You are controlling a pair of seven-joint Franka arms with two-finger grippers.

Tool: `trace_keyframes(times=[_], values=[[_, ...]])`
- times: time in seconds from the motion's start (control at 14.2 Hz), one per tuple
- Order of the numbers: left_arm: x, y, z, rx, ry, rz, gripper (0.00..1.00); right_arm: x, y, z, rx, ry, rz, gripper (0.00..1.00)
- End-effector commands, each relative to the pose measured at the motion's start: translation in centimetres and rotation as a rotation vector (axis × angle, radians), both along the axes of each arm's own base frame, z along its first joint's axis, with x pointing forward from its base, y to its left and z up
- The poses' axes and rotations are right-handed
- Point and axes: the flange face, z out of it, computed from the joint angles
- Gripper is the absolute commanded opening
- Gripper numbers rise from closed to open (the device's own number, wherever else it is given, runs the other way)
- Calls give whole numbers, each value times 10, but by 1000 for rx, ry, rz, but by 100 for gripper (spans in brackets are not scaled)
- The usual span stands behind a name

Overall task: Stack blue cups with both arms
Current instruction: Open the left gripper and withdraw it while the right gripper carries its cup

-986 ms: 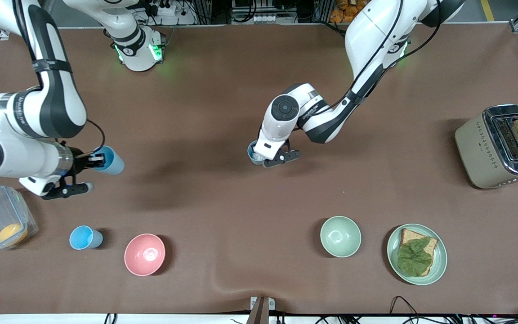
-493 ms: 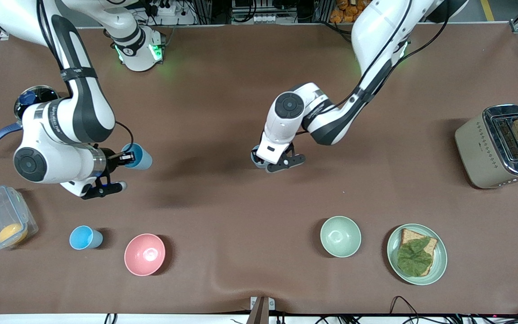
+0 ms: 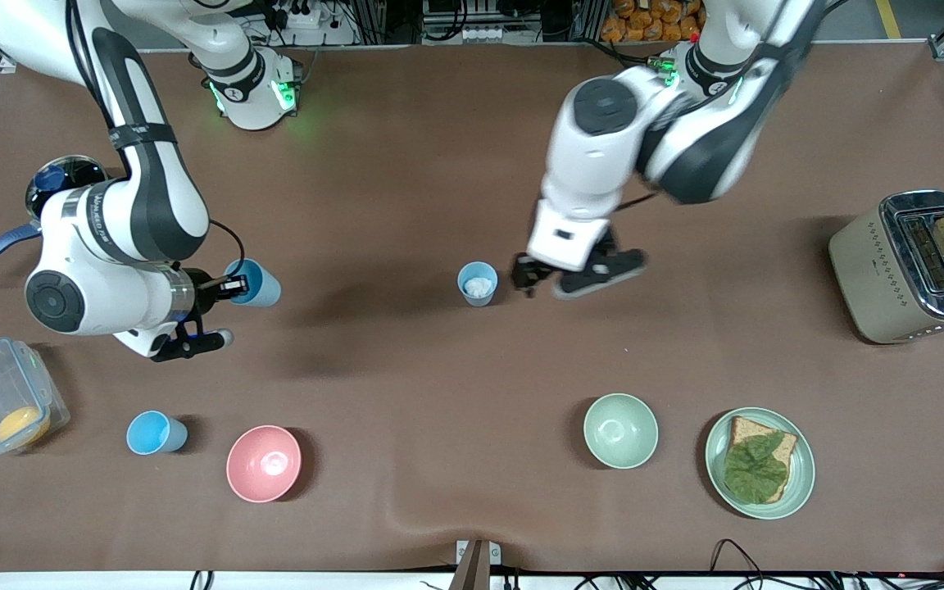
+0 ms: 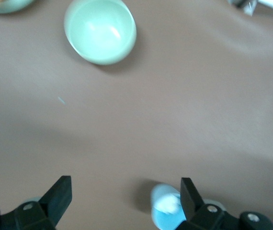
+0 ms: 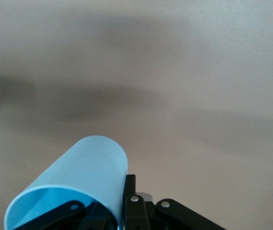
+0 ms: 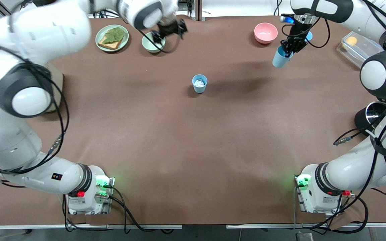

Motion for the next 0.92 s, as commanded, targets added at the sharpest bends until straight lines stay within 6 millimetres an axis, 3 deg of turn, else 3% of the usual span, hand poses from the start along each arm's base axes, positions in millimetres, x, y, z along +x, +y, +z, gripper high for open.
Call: trace_keyframes(times=[0.0,0.14,0.35,0.7,0.85], values=[[23,80,26,63,17,-78,100,-5,41,8,16,6,-49,0],[38,144,47,114,40,-151,100,-19,107,10,14,7,-73,0],[41,212,66,165,96,-176,100,-33,176,5,8,-30,-121,0],[41,312,99,156,129,-267,100,-47,261,-20,16,-78,-172,0],[37,343,113,151,150,-298,100,-53,293,-27,23,-79,-187,0]])
